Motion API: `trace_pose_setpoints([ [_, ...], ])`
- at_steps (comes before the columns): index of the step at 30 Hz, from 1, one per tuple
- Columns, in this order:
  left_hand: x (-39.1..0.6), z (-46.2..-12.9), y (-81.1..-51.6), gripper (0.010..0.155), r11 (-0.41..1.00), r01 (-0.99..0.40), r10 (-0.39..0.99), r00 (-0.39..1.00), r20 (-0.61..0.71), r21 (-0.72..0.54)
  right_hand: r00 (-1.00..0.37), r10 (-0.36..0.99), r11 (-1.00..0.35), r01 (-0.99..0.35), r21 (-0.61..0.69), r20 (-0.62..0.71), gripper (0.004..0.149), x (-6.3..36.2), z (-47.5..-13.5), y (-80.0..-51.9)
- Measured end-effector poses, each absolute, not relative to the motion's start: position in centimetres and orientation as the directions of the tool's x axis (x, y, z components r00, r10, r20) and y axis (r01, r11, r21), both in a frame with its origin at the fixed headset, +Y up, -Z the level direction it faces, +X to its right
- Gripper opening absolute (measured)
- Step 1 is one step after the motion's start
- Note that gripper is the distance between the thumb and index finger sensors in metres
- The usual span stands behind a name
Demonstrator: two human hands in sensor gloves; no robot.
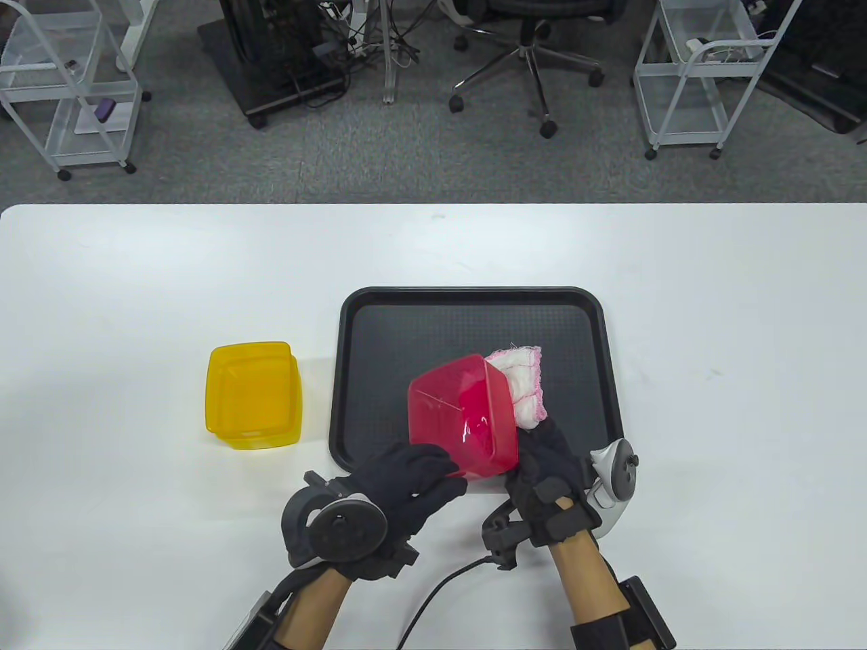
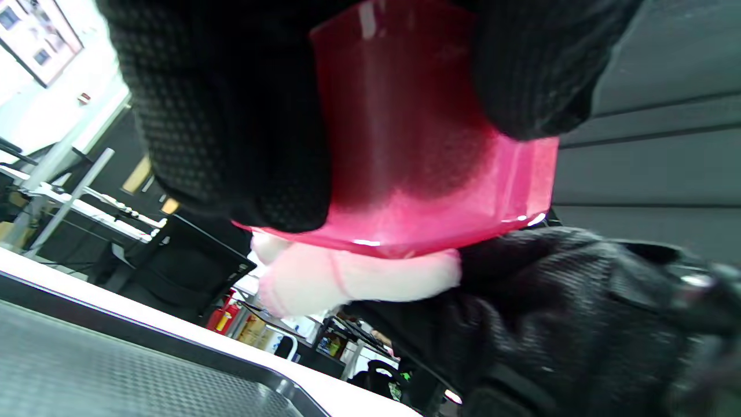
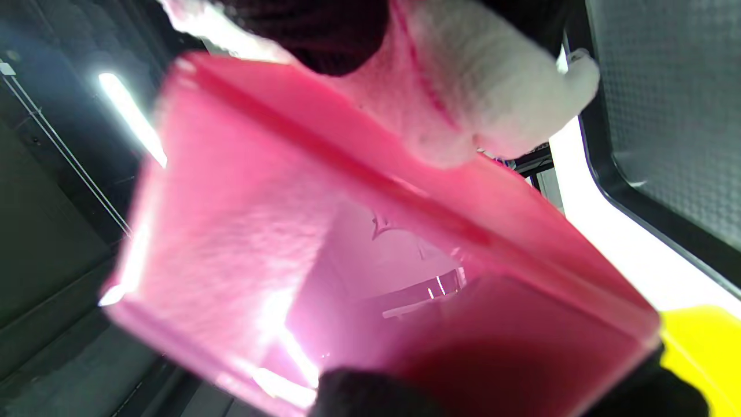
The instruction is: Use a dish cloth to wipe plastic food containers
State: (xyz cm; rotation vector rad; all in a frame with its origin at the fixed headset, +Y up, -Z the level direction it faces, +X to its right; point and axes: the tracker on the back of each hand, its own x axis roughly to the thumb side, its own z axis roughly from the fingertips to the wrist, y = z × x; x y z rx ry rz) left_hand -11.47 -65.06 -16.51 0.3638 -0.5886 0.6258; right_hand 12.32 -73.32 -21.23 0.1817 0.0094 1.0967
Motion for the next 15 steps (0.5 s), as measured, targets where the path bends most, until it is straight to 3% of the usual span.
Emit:
trace_pose_setpoints([
  [6,-10.9,-16.1,-65.0,0.04,0.729,-0.679,0.483,0.596,0.641,0.082,0.419,0.908,0.407,-0.89,0.203,0.015,0.056,12.0,-20.9,-73.9],
  [15,-12.9,-17.0,-65.2,0.041,0.75,-0.643,0.464,0.677,0.572,0.153,0.304,0.944,0.331,-0.865,0.377,-0.131,0.055,9.5,-19.9,-74.2],
])
